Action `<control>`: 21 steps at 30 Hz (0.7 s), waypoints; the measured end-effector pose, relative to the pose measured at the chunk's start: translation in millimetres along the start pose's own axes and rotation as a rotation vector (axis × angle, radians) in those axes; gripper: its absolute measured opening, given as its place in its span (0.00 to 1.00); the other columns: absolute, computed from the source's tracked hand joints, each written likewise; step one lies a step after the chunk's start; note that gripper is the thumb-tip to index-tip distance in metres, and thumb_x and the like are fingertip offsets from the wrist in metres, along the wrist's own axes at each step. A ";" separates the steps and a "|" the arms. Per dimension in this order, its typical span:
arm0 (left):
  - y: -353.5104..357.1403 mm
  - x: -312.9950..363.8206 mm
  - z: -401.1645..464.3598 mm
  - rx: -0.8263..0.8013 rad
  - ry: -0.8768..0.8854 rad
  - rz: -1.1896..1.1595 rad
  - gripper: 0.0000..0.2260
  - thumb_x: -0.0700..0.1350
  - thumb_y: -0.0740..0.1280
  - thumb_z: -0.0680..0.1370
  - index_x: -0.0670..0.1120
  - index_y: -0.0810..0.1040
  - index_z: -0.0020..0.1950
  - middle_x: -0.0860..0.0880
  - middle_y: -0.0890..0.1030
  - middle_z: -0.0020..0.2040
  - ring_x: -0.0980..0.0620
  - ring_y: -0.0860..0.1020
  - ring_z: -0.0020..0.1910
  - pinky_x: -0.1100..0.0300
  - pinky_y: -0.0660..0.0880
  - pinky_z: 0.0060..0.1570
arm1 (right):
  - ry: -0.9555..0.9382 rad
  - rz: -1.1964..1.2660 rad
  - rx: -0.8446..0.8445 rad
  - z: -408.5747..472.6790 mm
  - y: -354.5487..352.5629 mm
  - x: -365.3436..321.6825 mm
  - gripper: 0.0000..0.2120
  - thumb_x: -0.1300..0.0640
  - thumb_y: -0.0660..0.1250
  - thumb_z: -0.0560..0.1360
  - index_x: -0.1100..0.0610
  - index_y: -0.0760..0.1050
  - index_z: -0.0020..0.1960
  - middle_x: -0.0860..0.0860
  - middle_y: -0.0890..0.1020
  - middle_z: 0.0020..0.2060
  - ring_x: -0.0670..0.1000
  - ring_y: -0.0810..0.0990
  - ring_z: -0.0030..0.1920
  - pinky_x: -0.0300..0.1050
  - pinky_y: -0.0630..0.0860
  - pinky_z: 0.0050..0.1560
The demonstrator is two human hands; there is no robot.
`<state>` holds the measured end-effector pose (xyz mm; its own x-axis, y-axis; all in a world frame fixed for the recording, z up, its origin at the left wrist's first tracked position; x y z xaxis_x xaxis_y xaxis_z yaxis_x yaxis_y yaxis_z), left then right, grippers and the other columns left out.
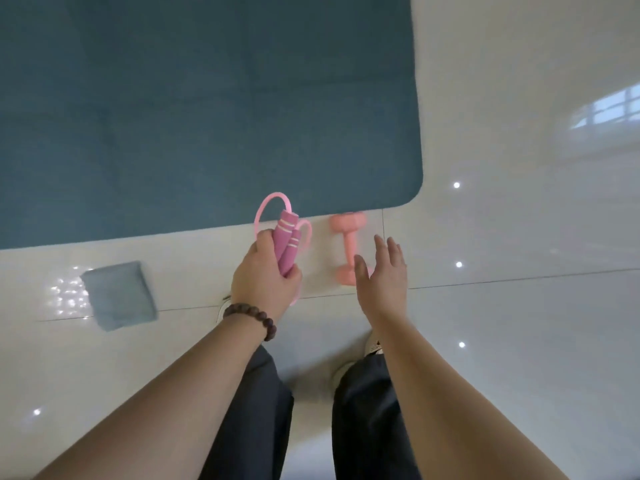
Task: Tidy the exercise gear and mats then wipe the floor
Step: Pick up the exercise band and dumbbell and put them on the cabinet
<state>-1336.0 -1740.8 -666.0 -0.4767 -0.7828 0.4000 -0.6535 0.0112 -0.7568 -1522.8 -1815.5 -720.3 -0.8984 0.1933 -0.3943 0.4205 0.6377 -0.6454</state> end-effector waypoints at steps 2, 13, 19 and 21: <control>37.3 -17.9 15.3 -0.010 -0.003 -0.006 0.18 0.44 0.69 0.72 0.44 0.69 0.59 0.46 0.77 0.47 0.46 0.72 0.39 0.56 0.68 0.39 | 0.026 0.014 0.007 32.9 32.2 20.8 0.28 0.46 0.58 0.79 0.54 0.57 0.76 0.53 0.57 0.76 0.53 0.52 0.76 0.51 0.52 0.75; 110.4 -64.9 53.1 0.014 -0.020 -0.043 0.17 0.44 0.70 0.72 0.45 0.69 0.57 0.47 0.77 0.46 0.41 0.75 0.43 0.56 0.67 0.37 | 0.170 -0.044 0.000 103.9 114.9 64.4 0.09 0.48 0.65 0.73 0.50 0.69 0.48 0.47 0.79 0.40 0.56 0.79 0.43 0.51 0.77 0.44; 98.1 -50.4 49.7 0.011 0.002 -0.042 0.17 0.44 0.70 0.72 0.45 0.69 0.58 0.47 0.77 0.46 0.42 0.76 0.42 0.55 0.69 0.37 | 0.166 -0.065 0.041 94.3 93.7 57.2 0.04 0.52 0.63 0.73 0.52 0.68 0.45 0.49 0.78 0.37 0.57 0.77 0.40 0.48 0.75 0.41; 80.7 -35.7 43.7 0.016 0.021 -0.047 0.17 0.44 0.70 0.72 0.45 0.70 0.58 0.47 0.77 0.46 0.43 0.75 0.39 0.56 0.68 0.36 | 0.140 -0.058 0.051 80.7 69.9 51.5 0.05 0.52 0.63 0.73 0.52 0.69 0.44 0.49 0.78 0.37 0.58 0.76 0.41 0.48 0.75 0.40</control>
<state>-1346.0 -1739.2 -763.9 -0.4579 -0.7692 0.4458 -0.6662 -0.0351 -0.7449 -1529.5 -1821.2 -838.5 -0.9289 0.2613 -0.2626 0.3698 0.6126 -0.6986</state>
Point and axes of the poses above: each hand's wrist, its own z-axis towards the middle knuckle, its own y-axis out of the palm, x = y × z, the point moved 5 cm from there along z, towards the middle knuckle
